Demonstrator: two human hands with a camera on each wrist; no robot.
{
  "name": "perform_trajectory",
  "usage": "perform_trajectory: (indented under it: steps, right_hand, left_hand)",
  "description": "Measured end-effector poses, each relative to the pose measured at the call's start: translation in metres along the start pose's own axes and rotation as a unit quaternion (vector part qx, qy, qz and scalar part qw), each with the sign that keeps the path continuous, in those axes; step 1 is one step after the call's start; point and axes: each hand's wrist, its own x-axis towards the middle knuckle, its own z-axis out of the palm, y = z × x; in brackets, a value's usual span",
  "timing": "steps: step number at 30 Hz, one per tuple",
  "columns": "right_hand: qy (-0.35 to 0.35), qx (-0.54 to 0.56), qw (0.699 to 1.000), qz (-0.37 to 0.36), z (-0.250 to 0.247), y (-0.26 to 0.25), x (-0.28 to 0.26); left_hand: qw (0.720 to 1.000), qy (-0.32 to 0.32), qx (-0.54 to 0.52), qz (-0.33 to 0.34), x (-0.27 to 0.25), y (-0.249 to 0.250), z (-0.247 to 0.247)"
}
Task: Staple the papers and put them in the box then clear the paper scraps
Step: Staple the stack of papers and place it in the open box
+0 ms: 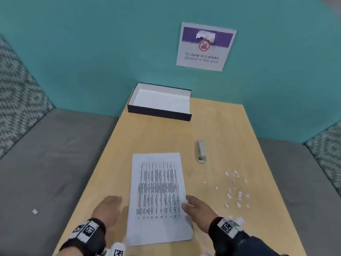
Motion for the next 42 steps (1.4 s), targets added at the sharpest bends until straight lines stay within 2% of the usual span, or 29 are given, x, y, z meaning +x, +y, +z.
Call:
perform_trajectory:
  steps: [2,7,9,12,15,18,22,24,27,30,34,37,39,42]
  right_hand:
    - [0.010,0.024,0.999,0.026,0.001,-0.002,0.013]
    - [0.020,-0.004,0.999,0.047,0.009,-0.006,0.023]
    - [0.017,-0.001,0.998,0.053,0.010,-0.006,0.027]
    - [0.013,-0.009,0.999,0.052,0.009,-0.004,0.029]
    - [0.009,-0.021,0.998,0.051,0.008,-0.004,0.028]
    - [0.005,-0.034,0.998,0.048,0.004,-0.002,0.026]
    - [0.046,-0.001,0.999,0.026,-0.012,-0.007,0.029]
    - [0.084,0.097,0.992,0.014,-0.026,-0.014,0.033]
    - [0.101,0.253,0.962,-0.003,-0.042,-0.028,0.042]
    - [0.086,0.314,0.945,-0.040,-0.046,-0.049,0.045]
    - [0.133,0.299,0.941,-0.089,-0.042,-0.071,0.038]
    - [0.183,0.284,0.931,-0.136,-0.037,-0.077,0.029]
    - [0.183,0.302,0.920,-0.169,-0.032,-0.078,0.022]
    - [0.156,0.315,0.919,-0.180,-0.025,-0.076,0.017]
  left_hand:
    - [0.996,-0.018,-0.080,-0.028,0.004,0.006,0.008]
    - [0.994,-0.036,-0.091,-0.055,0.002,0.029,0.036]
    - [0.997,-0.024,-0.055,-0.048,0.005,0.038,0.047]
    - [0.995,0.015,0.100,-0.023,0.007,0.050,0.058]
    - [0.986,0.011,0.168,0.003,0.006,0.061,0.067]
    - [0.977,0.018,0.201,0.065,0.008,0.061,0.072]
    - [0.985,0.001,0.087,0.146,-0.010,0.064,0.062]
    - [0.982,-0.037,0.045,0.180,-0.015,0.067,0.050]
    - [0.979,-0.079,-0.041,0.181,-0.024,0.077,0.036]
    - [0.977,-0.088,-0.069,0.182,-0.032,0.088,0.033]
    - [0.973,-0.047,-0.079,0.214,-0.037,0.102,0.036]
    - [0.962,-0.017,-0.134,0.237,-0.041,0.111,0.037]
    - [0.956,-0.002,-0.155,0.248,-0.046,0.113,0.036]
    - [0.955,-0.008,-0.155,0.253,-0.052,0.109,0.040]
